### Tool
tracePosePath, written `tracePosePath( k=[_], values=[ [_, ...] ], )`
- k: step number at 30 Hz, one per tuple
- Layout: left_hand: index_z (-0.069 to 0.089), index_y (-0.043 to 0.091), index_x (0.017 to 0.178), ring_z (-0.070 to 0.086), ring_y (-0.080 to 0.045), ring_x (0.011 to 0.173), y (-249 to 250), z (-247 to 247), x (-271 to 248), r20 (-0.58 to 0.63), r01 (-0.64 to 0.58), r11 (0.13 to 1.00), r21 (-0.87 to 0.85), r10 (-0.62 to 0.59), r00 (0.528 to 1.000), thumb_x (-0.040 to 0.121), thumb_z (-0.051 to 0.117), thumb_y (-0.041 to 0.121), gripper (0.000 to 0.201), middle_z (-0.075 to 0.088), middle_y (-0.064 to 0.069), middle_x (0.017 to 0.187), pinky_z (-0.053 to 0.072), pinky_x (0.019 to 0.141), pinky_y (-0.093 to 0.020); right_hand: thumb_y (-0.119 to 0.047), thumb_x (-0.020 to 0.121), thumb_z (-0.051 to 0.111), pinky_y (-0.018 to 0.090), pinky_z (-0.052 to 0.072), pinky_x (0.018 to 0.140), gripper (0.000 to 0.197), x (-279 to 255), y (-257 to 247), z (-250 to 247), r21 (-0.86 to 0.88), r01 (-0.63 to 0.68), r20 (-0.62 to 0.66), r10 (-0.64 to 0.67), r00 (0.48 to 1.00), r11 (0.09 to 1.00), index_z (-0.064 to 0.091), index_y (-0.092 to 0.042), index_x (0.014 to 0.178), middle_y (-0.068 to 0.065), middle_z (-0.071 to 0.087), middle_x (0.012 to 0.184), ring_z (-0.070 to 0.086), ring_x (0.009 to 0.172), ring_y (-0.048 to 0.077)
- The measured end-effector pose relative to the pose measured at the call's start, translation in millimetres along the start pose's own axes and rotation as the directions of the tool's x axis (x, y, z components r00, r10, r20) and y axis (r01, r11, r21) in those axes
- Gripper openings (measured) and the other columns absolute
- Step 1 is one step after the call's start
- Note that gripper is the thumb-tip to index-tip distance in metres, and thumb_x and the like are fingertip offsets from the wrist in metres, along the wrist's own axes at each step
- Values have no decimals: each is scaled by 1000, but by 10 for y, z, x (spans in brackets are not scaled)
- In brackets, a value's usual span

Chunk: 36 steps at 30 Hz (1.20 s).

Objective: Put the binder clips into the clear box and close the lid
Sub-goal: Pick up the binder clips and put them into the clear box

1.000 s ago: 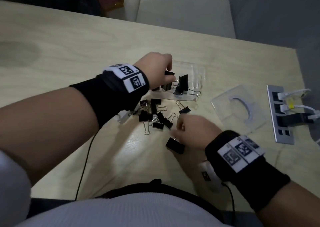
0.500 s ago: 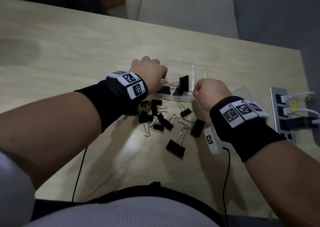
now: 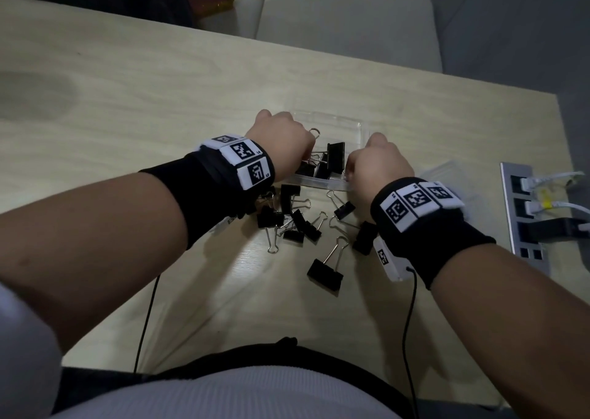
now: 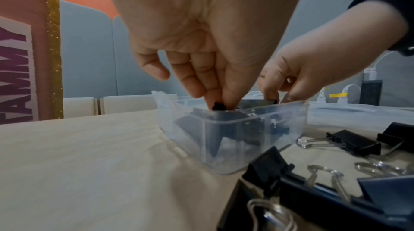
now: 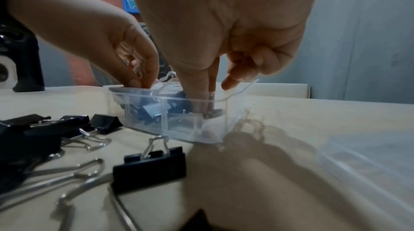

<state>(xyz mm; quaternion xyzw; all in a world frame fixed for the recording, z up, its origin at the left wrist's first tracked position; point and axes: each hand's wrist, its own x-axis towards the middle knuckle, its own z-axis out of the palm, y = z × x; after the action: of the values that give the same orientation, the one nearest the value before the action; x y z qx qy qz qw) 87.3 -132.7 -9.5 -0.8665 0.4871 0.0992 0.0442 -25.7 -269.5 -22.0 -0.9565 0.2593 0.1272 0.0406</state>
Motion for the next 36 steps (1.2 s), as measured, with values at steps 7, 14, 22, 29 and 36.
tracePosePath(
  k=[7, 14, 22, 29, 36],
  values=[
    [67, 25, 99, 51, -26, 104, -24, -91, -30, -109, -91, 994, 62, 97, 989, 88, 54, 14, 20, 68, 3, 97, 36, 84, -40, -22, 88, 50, 35, 48, 76, 20, 123, 56, -62, 166, -36, 45, 29, 999, 986, 65, -17, 101, 8, 51, 108, 55, 89, 29],
    [67, 28, 101, 51, -24, 109, -62, -118, -1, -91, -141, 988, 63, 147, 985, 87, 60, 12, 22, 67, 7, 102, 35, 88, -42, -37, 85, 60, 39, 49, 85, 40, 135, 53, -106, 283, 56, 41, -71, 997, 958, 50, -31, 123, 7, 53, 119, 58, 101, 28],
    [64, 30, 112, 53, -22, 114, -45, 0, -23, 41, -207, 976, 72, 204, 978, 87, 55, 5, 37, 65, 8, 115, 37, 93, -43, -16, 84, 57, 35, 44, 74, 33, 109, 56, -156, 210, 13, 28, -19, 999, 978, 52, -20, 117, 9, 46, 121, 56, 93, 30],
    [59, 29, 121, 50, -27, 114, 9, -35, -155, -66, -219, 976, -4, 219, 974, 90, 50, 20, 34, 58, 2, 124, 39, 91, -42, -19, 84, 54, 32, 43, 70, 9, -284, 173, -180, 250, 61, 25, -69, 997, 966, 54, -20, 93, 1, 51, 99, 52, 80, 22],
    [60, 25, 114, 56, -26, 102, 524, 144, -679, 64, -582, 813, 29, 579, 812, 88, 51, 37, 30, 59, -1, 109, 44, 80, -39, -46, 66, 78, 38, 51, 81, 60, -802, 346, 37, 20, -14, 410, 4, 912, 1000, 45, -24, 112, 2, 47, 108, 56, 97, 23]
  ],
)
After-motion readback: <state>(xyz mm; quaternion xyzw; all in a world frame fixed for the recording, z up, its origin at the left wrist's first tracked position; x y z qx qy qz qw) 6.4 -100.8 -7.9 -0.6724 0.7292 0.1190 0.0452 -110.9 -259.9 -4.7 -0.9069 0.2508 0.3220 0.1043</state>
